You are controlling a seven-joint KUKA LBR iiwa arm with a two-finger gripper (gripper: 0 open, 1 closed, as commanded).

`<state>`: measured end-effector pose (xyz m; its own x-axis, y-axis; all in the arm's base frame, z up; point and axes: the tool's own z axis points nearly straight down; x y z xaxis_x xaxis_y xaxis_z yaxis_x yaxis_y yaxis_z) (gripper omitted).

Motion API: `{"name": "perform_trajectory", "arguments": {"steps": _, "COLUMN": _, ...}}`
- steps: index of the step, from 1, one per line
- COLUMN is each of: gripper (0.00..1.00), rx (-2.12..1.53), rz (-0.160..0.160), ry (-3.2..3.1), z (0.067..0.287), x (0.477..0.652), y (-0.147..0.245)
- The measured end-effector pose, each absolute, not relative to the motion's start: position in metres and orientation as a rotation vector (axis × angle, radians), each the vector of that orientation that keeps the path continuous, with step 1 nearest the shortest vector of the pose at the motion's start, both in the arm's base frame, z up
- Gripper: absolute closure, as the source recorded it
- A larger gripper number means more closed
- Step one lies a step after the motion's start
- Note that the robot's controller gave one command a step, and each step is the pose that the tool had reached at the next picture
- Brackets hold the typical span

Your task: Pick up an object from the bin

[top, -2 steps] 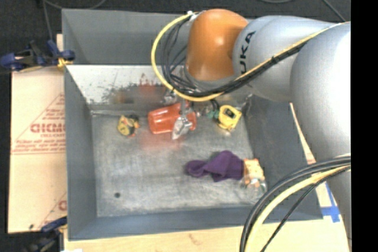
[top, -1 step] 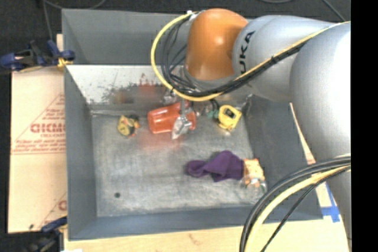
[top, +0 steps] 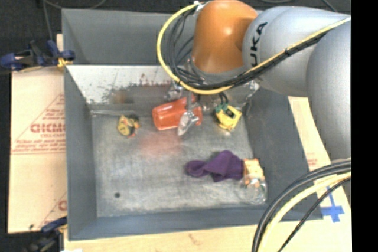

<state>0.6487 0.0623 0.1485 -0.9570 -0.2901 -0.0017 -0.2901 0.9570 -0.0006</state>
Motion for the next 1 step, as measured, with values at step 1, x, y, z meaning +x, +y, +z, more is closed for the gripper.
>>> {"name": "perform_trajectory", "arguments": {"steps": 1, "gripper": 1.00, "rx": -0.457, "rz": 0.000, "ry": 3.103, "z": 0.2387, "x": 0.6477, "y": 0.0651}}
